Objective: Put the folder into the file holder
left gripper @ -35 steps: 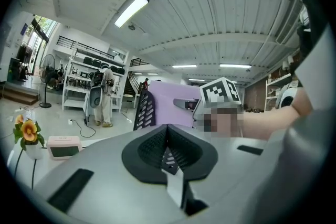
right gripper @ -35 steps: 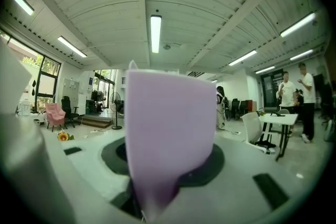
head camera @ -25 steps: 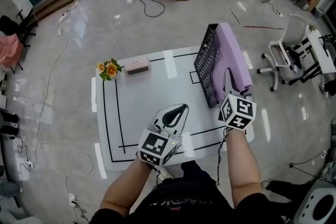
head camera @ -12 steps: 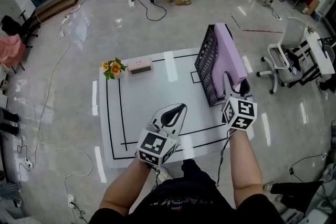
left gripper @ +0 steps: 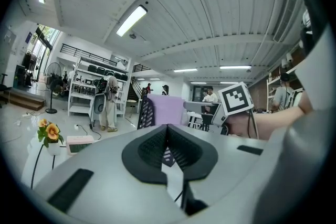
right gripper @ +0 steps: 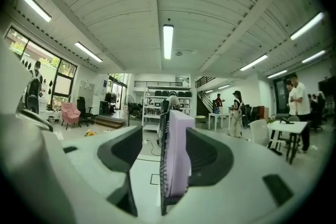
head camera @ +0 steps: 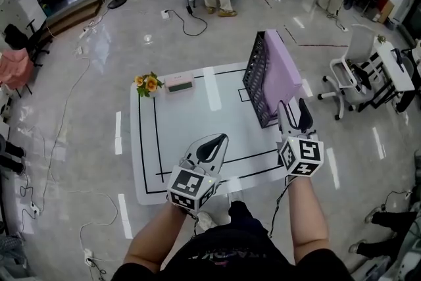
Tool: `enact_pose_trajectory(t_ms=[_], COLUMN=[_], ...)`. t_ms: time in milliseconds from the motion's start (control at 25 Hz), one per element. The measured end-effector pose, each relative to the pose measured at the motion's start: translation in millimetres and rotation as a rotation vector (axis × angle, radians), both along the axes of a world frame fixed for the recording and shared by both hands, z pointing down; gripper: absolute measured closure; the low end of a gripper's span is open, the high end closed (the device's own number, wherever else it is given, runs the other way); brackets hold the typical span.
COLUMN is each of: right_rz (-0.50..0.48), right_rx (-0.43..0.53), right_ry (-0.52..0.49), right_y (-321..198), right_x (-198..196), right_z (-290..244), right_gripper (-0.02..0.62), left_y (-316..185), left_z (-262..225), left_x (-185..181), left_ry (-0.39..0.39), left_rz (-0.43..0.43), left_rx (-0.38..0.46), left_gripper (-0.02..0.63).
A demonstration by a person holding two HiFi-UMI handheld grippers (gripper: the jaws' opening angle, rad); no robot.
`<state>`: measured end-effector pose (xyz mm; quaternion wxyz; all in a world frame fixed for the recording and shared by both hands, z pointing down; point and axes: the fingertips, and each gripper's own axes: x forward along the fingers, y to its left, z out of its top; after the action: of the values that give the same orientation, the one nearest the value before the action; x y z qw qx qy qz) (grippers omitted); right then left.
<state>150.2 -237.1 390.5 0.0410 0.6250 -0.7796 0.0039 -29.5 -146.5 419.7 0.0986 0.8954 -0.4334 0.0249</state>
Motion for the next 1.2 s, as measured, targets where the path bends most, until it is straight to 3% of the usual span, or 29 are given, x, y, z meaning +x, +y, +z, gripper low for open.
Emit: enact_pose_trajectory(t_ms=[160,240,400,800,1200], right_rz=[-0.125,-0.191,-0.277,-0.458,-0.581], right_rx=[0.017,0.019,0.022,0.047,0.038], right_ry=[-0.024,-0.026,-0.036,-0.005,-0.021], right_y=[38.4,61.0,99.1,159.5,188.1], right_x=[-36.7,-57.1,-86.4,-118.8,-74.5], right_z=[-11.0,-14.5,-19.8,-34.9,-31.3], right_gripper=[0.351,0.388,0.591,0.594,0.594], left_y=[24.1,38.0,59.1,98.7,130.6], left_z=[-4.6,-6.9,-9.7,-18.0,-30.4], left_x=[-12.0,-19.1,-32.7,-42.9,3.1], left_ry=[0.007,0.010,0.018,-0.003,-0.003], left_rz=[-0.012,-0.016,-0.034,-0.135,-0.266], left_rx=[0.012,0.017,0.022,0.033,0.043], left_gripper=[0.603,0.603,0.603,0.603,0.603])
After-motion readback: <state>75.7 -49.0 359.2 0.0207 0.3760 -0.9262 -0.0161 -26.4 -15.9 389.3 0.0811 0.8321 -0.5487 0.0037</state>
